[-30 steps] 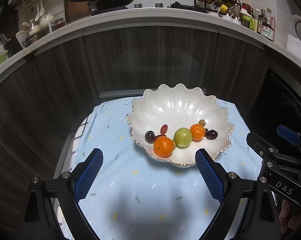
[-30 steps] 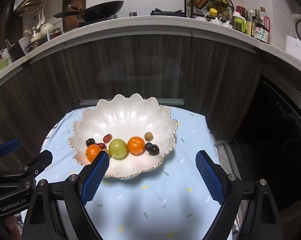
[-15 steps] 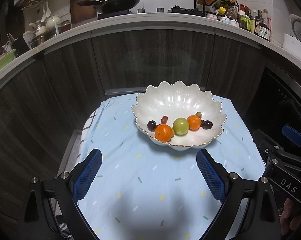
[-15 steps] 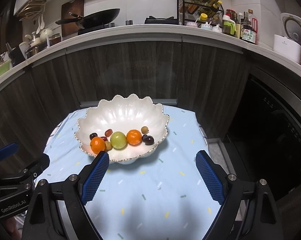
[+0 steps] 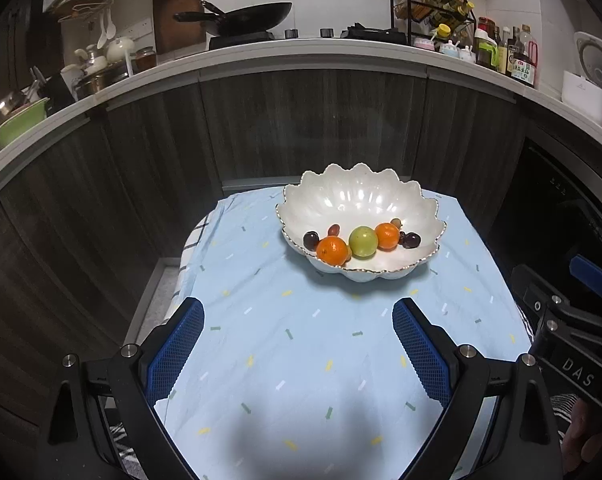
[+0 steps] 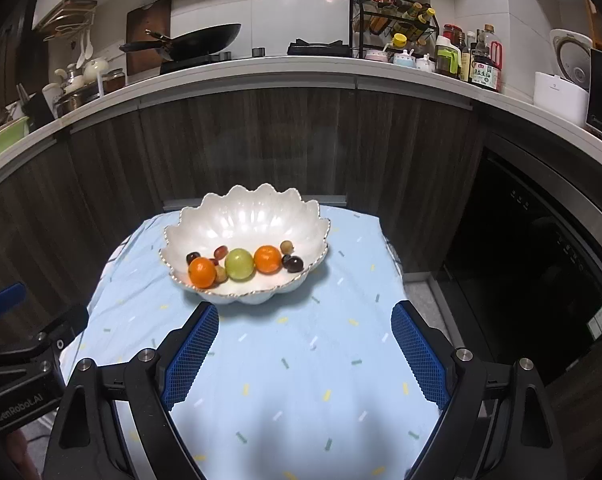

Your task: Organize fruits

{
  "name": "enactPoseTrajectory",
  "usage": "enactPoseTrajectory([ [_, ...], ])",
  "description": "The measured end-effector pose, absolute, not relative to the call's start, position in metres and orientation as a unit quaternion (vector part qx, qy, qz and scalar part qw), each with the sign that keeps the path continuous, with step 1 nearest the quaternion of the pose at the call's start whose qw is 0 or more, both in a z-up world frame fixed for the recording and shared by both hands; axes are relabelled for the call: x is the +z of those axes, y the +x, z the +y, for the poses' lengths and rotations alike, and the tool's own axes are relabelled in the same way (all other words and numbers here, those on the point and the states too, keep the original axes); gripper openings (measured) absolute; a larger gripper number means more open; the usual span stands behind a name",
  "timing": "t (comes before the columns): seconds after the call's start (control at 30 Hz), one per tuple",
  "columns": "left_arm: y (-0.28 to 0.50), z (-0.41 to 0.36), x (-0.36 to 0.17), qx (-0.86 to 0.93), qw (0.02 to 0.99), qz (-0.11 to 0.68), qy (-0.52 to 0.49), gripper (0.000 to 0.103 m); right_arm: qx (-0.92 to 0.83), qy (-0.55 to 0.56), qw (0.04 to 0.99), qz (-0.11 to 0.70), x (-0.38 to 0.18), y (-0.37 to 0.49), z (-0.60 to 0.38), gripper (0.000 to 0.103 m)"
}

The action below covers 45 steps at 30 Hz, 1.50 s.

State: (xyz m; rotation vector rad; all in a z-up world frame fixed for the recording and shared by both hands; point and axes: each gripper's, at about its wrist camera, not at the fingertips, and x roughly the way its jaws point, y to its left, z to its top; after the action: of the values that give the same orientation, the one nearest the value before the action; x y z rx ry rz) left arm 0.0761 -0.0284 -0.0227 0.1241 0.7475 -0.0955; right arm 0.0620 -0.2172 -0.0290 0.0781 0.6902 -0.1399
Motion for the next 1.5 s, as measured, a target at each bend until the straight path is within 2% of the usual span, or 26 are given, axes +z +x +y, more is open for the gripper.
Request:
enactPoseTrajectory([
  [1.07,-0.024,-0.011,-0.023,-0.026,0.927,0.371,0.057,0.097,-0.057,0.049,0.935,0.345,-0.028,-0.034,-0.211,0.089],
  [1.5,-0.032,-0.002,-0.025,-0.017,0.925,0.376,0.048,0.097,-0.048,0.045,0.935,0.348,-0.028,-0.043,-0.205,0.089],
])
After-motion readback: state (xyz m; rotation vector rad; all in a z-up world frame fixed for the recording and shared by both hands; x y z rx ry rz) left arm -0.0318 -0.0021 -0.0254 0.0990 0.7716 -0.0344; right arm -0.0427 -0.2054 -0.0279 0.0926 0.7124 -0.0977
